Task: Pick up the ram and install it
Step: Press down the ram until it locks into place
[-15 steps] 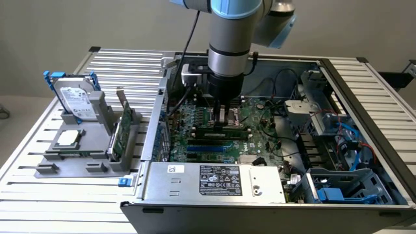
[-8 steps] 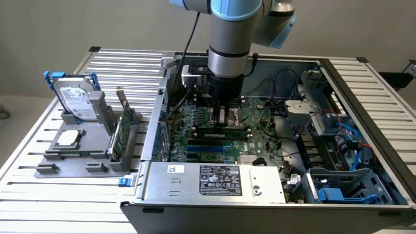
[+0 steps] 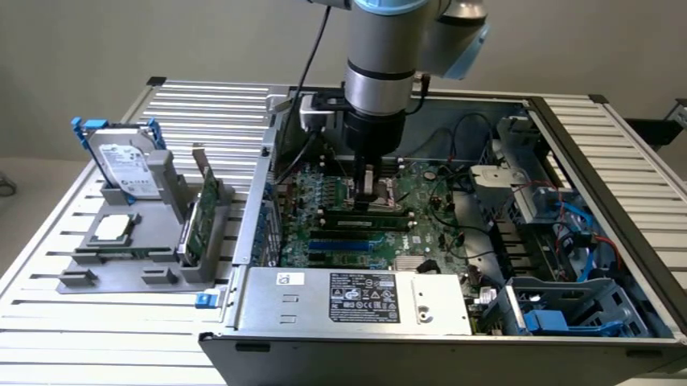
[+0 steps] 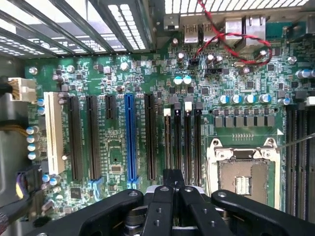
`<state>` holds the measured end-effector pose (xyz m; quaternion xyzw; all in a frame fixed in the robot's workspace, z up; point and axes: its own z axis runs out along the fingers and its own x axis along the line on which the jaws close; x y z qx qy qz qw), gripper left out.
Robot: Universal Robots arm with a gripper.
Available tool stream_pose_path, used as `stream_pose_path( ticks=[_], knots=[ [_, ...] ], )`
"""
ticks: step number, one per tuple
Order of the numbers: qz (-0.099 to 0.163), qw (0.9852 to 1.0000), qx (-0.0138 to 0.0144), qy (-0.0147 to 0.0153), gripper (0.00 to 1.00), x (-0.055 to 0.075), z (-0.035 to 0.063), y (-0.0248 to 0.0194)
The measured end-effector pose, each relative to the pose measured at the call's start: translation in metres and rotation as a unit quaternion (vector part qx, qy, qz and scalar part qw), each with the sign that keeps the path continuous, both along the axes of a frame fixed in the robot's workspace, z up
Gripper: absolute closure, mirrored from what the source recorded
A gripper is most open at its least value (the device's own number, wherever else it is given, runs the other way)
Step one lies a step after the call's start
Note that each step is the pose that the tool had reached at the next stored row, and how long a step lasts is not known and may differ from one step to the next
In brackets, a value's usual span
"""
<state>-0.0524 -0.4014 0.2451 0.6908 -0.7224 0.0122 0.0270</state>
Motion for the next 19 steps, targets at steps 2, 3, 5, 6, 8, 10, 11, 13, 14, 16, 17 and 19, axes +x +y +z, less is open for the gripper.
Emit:
stream_pose_path(
  ticks=[2, 3, 5, 6, 8, 10, 11, 13, 14, 16, 17, 19],
  knots=[
    [0.000, 1.0000, 0.0000, 0.0003, 0.89, 0.002, 0.0031, 0.0000],
    [0.000, 1.0000, -0.0001, 0.0007, 0.89, 0.004, 0.0041, -0.0001],
    [0.000, 1.0000, 0.0000, 0.0020, 0.89, 0.008, 0.0052, -0.0007],
    [0.000, 1.0000, -0.0001, 0.0027, 0.89, 0.011, 0.0056, -0.0012],
    [0.000, 1.0000, 0.0000, 0.0040, 0.89, 0.015, 0.0061, -0.0021],
    [0.000, 1.0000, -0.0001, 0.0051, 0.89, 0.018, 0.0063, -0.0031],
    [0.000, 1.0000, -0.0002, 0.0055, 0.89, 0.019, 0.0064, -0.0036],
    [0.000, 1.0000, -0.0001, 0.0059, 0.89, 0.020, 0.0063, -0.0044],
    [0.000, 1.0000, -0.0001, 0.0061, 0.89, 0.020, 0.0064, -0.0044],
    [0.000, 1.0000, 0.0000, 0.0062, 0.89, 0.020, 0.0064, -0.0044],
    [0.000, 1.0000, 0.0000, 0.0062, 0.89, 0.020, 0.0064, -0.0044],
    [0.000, 1.0000, 0.0000, 0.0065, 0.89, 0.020, 0.0064, -0.0045]
  ],
)
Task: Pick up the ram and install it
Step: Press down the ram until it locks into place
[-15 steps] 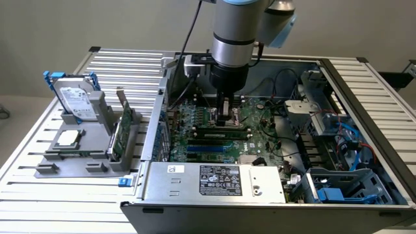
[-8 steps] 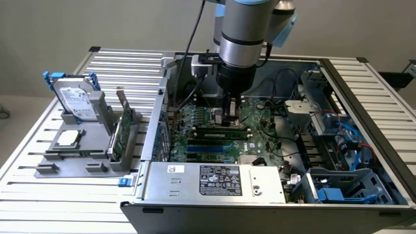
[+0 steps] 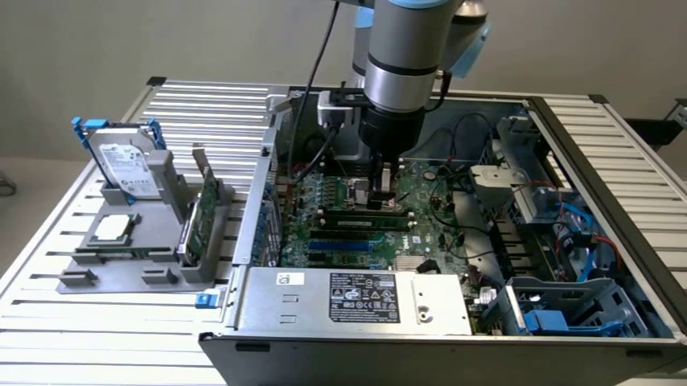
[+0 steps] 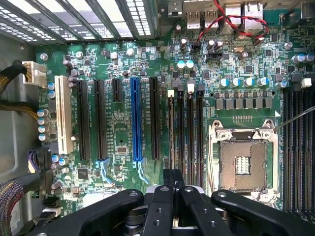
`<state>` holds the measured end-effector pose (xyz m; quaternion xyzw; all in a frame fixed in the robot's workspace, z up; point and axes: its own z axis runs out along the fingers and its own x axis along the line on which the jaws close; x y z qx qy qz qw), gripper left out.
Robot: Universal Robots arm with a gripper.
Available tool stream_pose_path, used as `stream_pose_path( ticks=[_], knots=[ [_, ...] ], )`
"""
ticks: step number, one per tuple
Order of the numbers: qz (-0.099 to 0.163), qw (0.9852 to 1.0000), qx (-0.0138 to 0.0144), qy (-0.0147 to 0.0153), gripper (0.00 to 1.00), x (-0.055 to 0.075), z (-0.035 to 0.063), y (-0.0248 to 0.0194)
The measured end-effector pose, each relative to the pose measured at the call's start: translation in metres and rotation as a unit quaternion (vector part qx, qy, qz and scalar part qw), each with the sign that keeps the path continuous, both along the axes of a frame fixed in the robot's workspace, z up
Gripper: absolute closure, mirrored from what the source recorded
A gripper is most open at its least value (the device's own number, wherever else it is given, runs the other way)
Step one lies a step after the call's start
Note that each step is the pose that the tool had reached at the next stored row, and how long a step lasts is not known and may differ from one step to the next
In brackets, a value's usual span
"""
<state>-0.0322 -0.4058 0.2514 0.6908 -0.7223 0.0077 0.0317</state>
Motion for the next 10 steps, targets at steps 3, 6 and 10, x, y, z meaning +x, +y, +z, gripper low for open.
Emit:
stream_pose_path(
  ticks=[3, 6, 10],
  knots=[
    [0.000, 1.0000, 0.0000, 0.0001, 0.89, 0.0000, 0.0000, 0.0000],
    [0.000, 1.0000, 0.0000, 0.0003, 0.89, 0.0000, 0.0000, 0.0000],
    [0.000, 1.0000, 0.0000, 0.0005, 0.89, 0.0000, 0.0000, 0.0000]
  ],
)
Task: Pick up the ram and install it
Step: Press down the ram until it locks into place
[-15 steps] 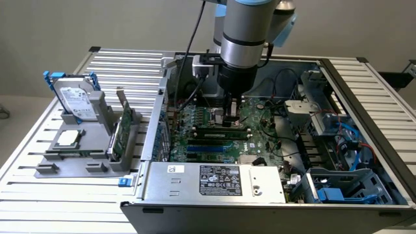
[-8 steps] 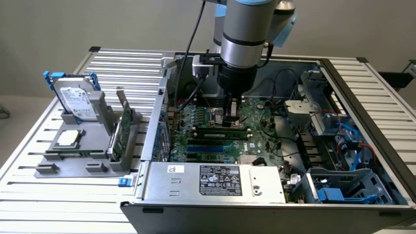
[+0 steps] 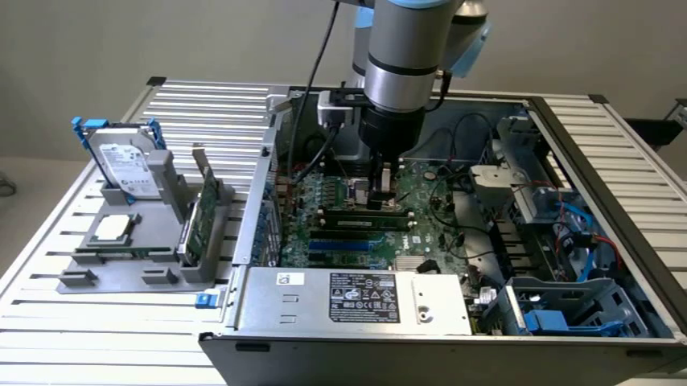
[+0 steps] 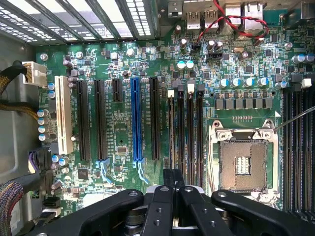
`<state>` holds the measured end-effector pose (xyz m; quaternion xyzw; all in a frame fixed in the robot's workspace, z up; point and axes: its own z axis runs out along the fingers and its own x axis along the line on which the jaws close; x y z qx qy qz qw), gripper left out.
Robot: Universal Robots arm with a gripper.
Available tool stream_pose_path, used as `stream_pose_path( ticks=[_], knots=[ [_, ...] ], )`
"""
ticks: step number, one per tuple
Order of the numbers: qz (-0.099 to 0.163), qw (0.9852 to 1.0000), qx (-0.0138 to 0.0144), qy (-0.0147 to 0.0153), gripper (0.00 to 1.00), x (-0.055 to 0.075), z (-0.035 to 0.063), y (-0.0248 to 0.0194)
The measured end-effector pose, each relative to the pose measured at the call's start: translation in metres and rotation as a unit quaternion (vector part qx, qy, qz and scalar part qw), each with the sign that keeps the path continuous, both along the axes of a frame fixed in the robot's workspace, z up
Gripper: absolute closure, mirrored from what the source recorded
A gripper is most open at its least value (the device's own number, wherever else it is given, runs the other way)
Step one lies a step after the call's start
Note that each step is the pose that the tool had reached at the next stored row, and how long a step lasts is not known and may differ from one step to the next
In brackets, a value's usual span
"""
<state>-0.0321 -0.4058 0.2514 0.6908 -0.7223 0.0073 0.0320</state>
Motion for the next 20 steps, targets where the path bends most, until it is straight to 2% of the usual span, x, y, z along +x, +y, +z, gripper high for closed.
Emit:
stream_pose_path(
  ticks=[5, 11, 16, 20],
  knots=[
    [-0.002, 1.0000, 0.0001, 0.0000, 0.89, 0.0000, -0.0001, -0.0003],
    [-0.044, 0.9990, 0.0000, 0.0001, 0.89, 0.0000, 0.0000, -0.0003],
    [-0.083, 0.9965, 0.0000, 0.0001, 0.89, 0.0000, 0.0000, -0.0003],
    [-0.117, 0.9931, 0.0000, 0.0001, 0.89, 0.0000, 0.0000, -0.0003]
  ],
)
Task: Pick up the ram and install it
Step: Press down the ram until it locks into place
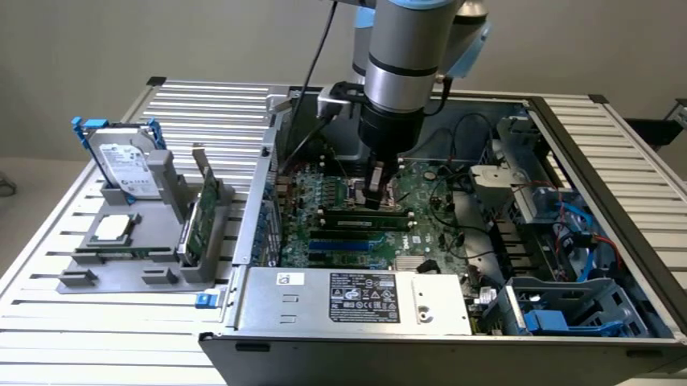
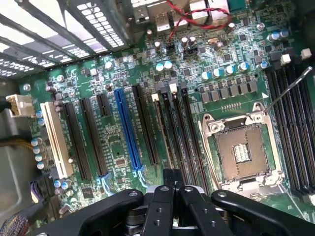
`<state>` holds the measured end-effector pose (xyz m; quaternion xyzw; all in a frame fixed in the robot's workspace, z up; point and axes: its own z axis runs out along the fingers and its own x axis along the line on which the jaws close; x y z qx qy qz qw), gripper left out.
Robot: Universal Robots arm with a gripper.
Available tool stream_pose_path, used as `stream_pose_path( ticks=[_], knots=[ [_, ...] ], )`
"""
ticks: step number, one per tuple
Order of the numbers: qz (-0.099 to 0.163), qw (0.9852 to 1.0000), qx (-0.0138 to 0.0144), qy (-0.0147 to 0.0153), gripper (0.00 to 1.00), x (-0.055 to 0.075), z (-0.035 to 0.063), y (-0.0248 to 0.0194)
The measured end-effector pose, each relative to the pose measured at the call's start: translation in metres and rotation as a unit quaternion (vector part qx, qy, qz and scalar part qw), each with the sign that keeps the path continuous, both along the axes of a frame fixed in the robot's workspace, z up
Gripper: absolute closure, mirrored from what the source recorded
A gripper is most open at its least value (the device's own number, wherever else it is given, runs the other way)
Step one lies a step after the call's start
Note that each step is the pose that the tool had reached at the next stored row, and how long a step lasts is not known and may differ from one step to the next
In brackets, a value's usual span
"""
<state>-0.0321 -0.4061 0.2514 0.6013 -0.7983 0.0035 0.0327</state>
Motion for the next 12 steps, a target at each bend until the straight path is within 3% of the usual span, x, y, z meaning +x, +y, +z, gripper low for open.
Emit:
stream_pose_path(
  ticks=[6, 12],
  knots=[
    [-0.052, 0.9986, 0.0000, 0.0000, 0.89, 0.0000, 0.0000, 0.0000],
    [-0.100, 0.9950, 0.0000, 0.0000, 0.89, 0.0000, 0.0000, 0.0000]
  ],
)
